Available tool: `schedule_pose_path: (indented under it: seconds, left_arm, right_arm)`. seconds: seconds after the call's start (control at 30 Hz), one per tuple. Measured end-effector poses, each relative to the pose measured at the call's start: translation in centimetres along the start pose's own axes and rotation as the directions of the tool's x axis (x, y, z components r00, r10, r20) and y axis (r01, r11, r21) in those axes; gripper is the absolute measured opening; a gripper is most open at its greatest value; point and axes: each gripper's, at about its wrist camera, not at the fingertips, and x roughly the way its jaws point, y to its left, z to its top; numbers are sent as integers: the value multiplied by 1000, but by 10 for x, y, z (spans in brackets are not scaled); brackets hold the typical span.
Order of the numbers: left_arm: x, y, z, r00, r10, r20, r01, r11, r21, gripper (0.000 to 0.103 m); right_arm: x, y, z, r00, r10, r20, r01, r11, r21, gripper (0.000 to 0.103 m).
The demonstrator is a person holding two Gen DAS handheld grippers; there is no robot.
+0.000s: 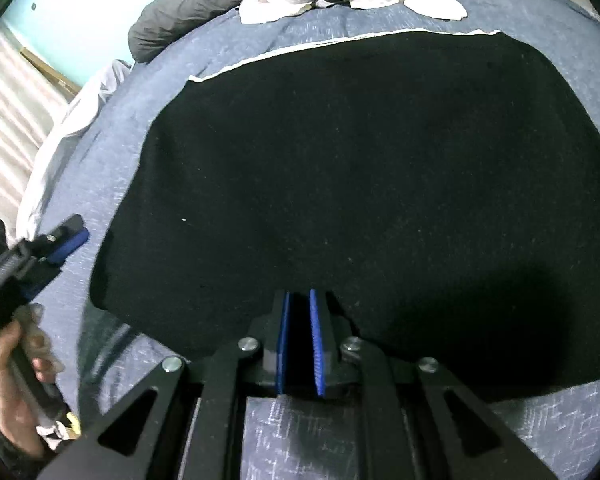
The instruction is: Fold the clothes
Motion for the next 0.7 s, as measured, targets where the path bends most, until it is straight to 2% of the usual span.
schedule_pose_path:
  seconds: [0.17, 0.27, 0.4, 0.53, 0.7]
  left_arm:
    - [-3, 2, -1, 1000, 0, 4, 0, 1000, 1, 46]
    - [-5, 4, -1, 1000, -3, 10, 3, 1000, -6, 46]
    - [-7, 5, -2, 1000, -7, 14, 7, 1000, -8, 46]
    - [-7, 6, -3, 1000, -7, 12, 7, 1000, -11, 47]
    - [-9, 8, -3, 1000, -17, 14, 17, 1000, -19, 47]
  right_arm:
    - [-12, 4, 1, 1000, 1, -1, -1, 1000, 21, 9]
    - [-20, 14, -8, 1000, 0, -8, 0, 1000, -18, 9]
    - [-9, 11, -18, 1000, -9, -18, 8, 999, -31, 6]
    - [-3, 11, -18, 1000, -10, -7, 10, 999, -37, 4]
    - [-18, 20, -13, 1000, -5, 18, 6, 999, -44, 4]
